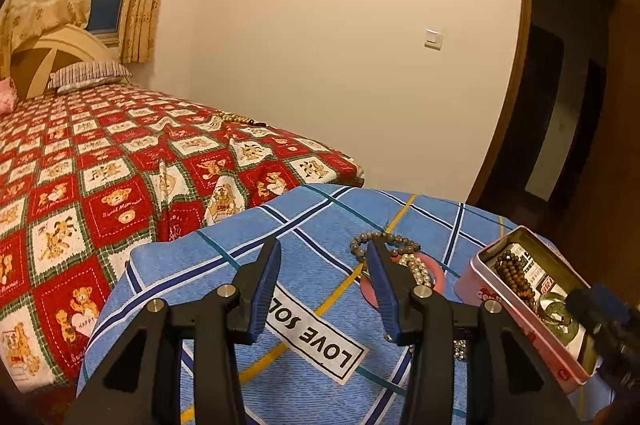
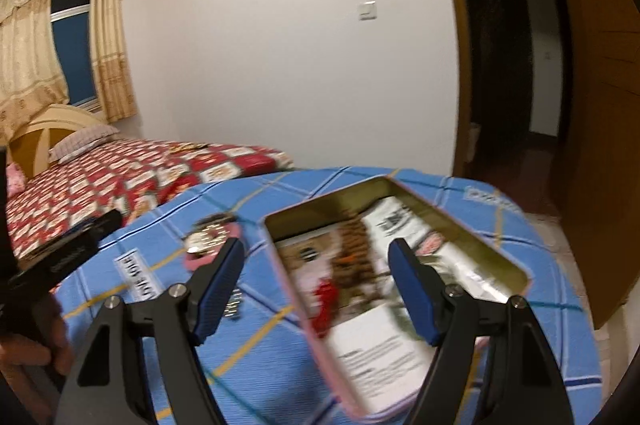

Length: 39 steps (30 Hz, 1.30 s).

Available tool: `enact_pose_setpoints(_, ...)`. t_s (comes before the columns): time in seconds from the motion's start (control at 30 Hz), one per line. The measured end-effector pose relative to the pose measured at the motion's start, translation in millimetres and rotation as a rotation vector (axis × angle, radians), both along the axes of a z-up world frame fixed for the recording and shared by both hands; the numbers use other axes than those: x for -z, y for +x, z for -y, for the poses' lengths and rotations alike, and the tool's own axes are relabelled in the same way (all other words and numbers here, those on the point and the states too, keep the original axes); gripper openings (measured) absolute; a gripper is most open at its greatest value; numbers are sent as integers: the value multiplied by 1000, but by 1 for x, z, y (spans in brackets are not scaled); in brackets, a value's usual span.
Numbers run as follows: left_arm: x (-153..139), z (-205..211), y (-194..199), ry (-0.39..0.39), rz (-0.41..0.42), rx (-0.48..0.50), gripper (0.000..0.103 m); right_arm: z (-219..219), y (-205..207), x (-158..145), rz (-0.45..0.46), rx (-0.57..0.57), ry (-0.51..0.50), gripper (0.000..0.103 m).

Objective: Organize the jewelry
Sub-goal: 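Withdraw both tools from the tin toward the remaining jewelry pile, then grasp the gold bead chain with the right tool while the left grasps the pink bangle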

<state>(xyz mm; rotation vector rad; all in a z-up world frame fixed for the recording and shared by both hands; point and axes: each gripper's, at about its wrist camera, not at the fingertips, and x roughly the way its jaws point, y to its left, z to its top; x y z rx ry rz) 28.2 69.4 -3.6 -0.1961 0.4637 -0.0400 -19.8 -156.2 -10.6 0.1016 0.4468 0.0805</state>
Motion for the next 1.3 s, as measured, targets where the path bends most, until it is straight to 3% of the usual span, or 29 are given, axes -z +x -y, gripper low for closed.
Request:
enact_pose_setpoints(0.37,-1,-11,2,-20,5,-45,49,-41,15,16,-109,-150,24,71)
enact_pose_setpoints(0.6,1,-19,3,-39,-8,-77,49,-76,38,28,-194,-230,-28,71)
enact_pose_setpoints(1.03,4,-21,8,-42,-31,-88,49,-91,82,47,-360,-249,-25,71)
enact_pose_setpoints(1.13,5,-21,9,-44,-36,-86,49,-88,91,52,-402,-257,-5,57)
enact_pose_setpoints(1.2,5,-20,9,-41,-38,-83,49,-84,91,52,-404,-251,-6,31)
enact_pose_setpoints(1.3,5,-18,10,-33,-38,-77,49,-74,83,52,-403,-276,29,27)
